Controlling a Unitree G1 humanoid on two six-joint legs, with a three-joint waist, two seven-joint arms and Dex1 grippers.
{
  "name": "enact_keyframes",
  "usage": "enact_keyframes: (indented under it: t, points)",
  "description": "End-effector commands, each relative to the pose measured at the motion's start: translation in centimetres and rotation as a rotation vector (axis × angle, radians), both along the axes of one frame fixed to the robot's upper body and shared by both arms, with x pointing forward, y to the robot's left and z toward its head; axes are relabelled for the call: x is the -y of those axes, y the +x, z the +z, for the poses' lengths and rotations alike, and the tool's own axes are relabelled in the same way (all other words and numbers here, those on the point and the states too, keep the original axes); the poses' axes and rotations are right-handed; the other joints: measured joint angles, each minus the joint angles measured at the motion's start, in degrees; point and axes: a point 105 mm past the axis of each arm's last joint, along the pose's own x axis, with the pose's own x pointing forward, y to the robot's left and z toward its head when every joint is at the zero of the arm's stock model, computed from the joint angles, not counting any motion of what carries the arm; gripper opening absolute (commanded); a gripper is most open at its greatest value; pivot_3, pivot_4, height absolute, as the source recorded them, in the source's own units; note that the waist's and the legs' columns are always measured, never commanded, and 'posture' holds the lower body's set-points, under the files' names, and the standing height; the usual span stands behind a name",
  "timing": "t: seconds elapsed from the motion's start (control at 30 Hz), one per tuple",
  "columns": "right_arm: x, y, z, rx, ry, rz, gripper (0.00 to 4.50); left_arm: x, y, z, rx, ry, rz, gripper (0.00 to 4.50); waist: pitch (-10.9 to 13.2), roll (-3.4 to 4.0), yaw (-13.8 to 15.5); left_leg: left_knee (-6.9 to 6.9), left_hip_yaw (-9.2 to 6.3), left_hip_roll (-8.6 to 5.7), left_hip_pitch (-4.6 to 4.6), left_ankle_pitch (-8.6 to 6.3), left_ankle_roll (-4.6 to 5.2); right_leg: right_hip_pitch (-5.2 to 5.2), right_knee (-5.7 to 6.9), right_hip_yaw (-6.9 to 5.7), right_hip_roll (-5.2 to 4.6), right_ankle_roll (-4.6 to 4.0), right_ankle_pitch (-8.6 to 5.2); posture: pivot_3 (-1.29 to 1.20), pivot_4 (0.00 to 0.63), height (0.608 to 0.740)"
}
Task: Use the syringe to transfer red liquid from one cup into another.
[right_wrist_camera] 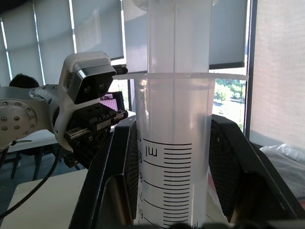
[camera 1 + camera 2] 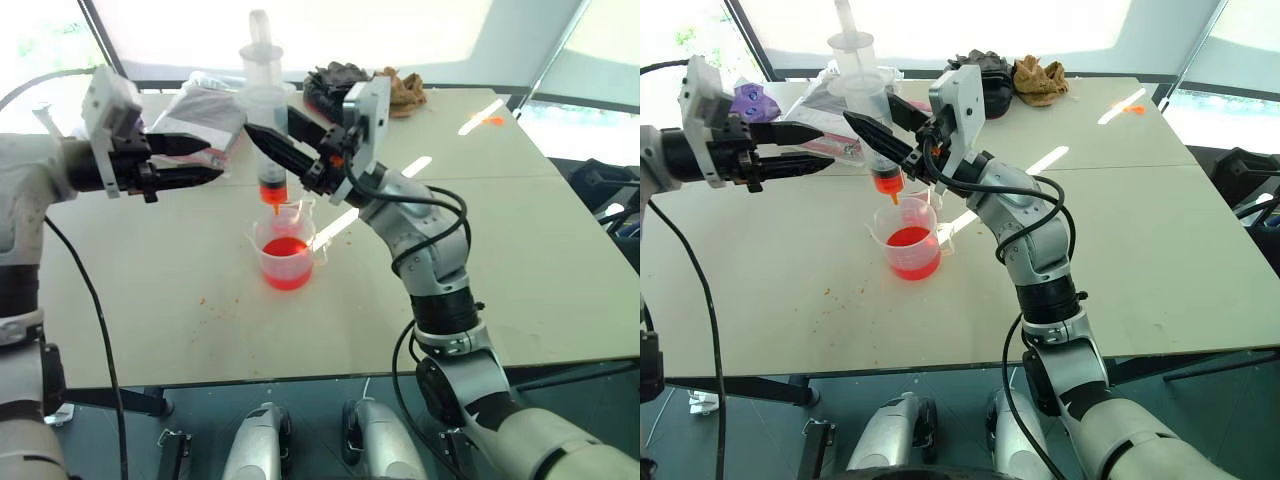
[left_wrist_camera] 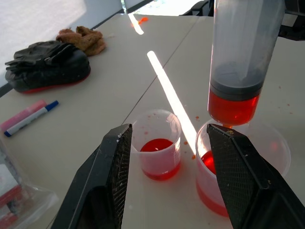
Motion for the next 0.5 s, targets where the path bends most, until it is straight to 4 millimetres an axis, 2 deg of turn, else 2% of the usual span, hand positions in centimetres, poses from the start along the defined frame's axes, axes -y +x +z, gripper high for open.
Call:
enact_keyframes:
  t: [0.03,0.13,0.27,0.37,0.5]
  points:
    - [0.7,-0.6,1.5,0.053,0.029,0.004,1.53,-0.8,-0.8,1.9,0.071,-0.055,0.042,2.58,0.00,0.00,0.06,0.00,0.00,0.00,0.00,0.00,0.00,0.00,0.00,0.00,0.00,0.00,0.00,0.00,0.150,0.740]
    - [0.8,-0.5,1.5,0.051,0.023,0.000,1.53,-1.1,-0.5,1.8,0.099,-0.092,0.085,2.58,0.00,0.00,0.10,0.00,0.00,0.00,0.00,0.00,0.00,0.01,-0.01,0.00,-0.01,0.00,0.00,0.00,0.150,0.740]
    - [0.8,0.6,2.5,0.055,0.046,-0.030,1.53,-1.4,0.3,2.1,0.148,-0.135,0.143,2.58,0.00,0.00,0.04,0.00,0.01,-0.01,0.01,0.00,0.00,0.01,0.01,0.00,0.00,0.00,0.00,0.00,0.150,0.740]
    - [0.4,2.3,3.4,0.068,0.058,-0.067,1.53,-1.4,0.8,1.9,0.169,-0.157,0.162,2.58,0.00,0.00,-0.09,0.00,0.01,0.00,0.01,0.00,0.00,0.00,0.02,0.00,0.00,0.00,0.00,0.00,0.150,0.740]
    - [-0.3,4.5,3.4,0.083,0.043,-0.095,1.53,-1.3,1.3,1.6,0.182,-0.165,0.175,2.58,0.00,0.00,-0.22,-0.04,0.03,0.00,0.04,0.01,-0.01,0.00,0.02,0.00,0.01,-0.01,0.01,0.00,0.150,0.740]
